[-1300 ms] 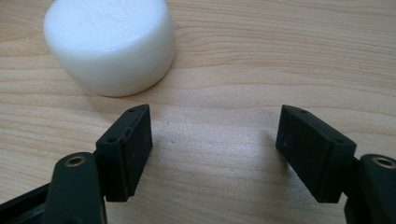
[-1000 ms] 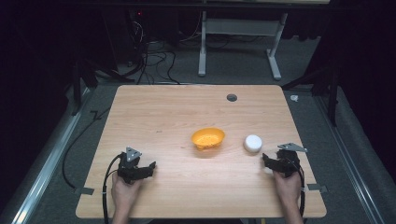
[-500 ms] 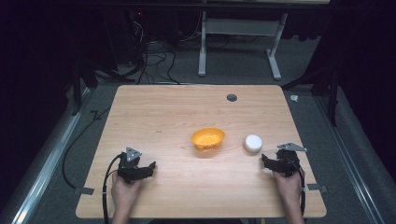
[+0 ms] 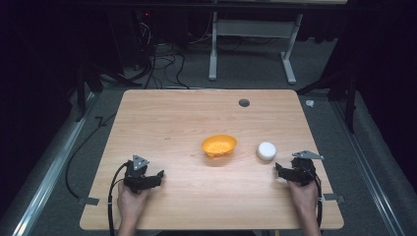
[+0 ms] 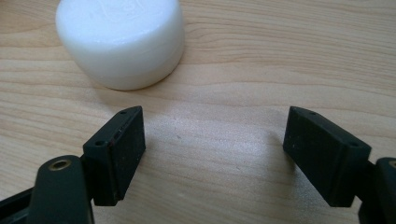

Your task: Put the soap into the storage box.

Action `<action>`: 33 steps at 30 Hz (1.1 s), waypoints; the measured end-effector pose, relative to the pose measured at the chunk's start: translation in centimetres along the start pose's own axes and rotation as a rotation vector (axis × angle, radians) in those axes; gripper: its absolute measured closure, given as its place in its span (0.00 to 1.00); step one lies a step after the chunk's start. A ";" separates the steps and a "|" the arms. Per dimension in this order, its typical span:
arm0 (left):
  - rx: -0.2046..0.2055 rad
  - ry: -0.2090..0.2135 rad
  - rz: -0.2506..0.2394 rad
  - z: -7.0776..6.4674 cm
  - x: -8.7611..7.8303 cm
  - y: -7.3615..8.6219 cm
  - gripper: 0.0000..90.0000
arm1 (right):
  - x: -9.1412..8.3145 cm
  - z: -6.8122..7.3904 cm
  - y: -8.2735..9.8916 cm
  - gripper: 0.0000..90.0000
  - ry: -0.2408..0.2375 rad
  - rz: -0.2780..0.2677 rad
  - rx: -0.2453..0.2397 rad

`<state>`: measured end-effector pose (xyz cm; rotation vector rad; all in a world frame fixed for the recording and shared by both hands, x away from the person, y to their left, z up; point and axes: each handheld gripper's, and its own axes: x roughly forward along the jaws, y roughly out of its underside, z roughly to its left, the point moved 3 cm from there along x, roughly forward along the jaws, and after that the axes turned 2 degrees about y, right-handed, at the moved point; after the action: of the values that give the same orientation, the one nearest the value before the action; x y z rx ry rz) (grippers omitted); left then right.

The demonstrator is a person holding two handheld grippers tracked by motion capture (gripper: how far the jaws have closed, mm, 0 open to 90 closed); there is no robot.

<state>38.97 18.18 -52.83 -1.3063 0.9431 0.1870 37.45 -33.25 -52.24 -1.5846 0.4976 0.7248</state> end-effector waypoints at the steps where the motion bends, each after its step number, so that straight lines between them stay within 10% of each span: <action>1: 0.000 0.000 0.000 0.0 0.0 0.0 0.23 | 0.0 0.0 0.0 0.24 -0.002 -0.001 0.001; 33: 0.000 0.000 0.000 0.0 0.0 0.0 0.23 | -2.1 2.1 -1.9 0.24 -0.089 -0.085 -0.029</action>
<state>38.97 18.18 -52.83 -1.3066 0.9431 0.1869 36.92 -31.07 -49.49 -1.5839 0.3543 0.7372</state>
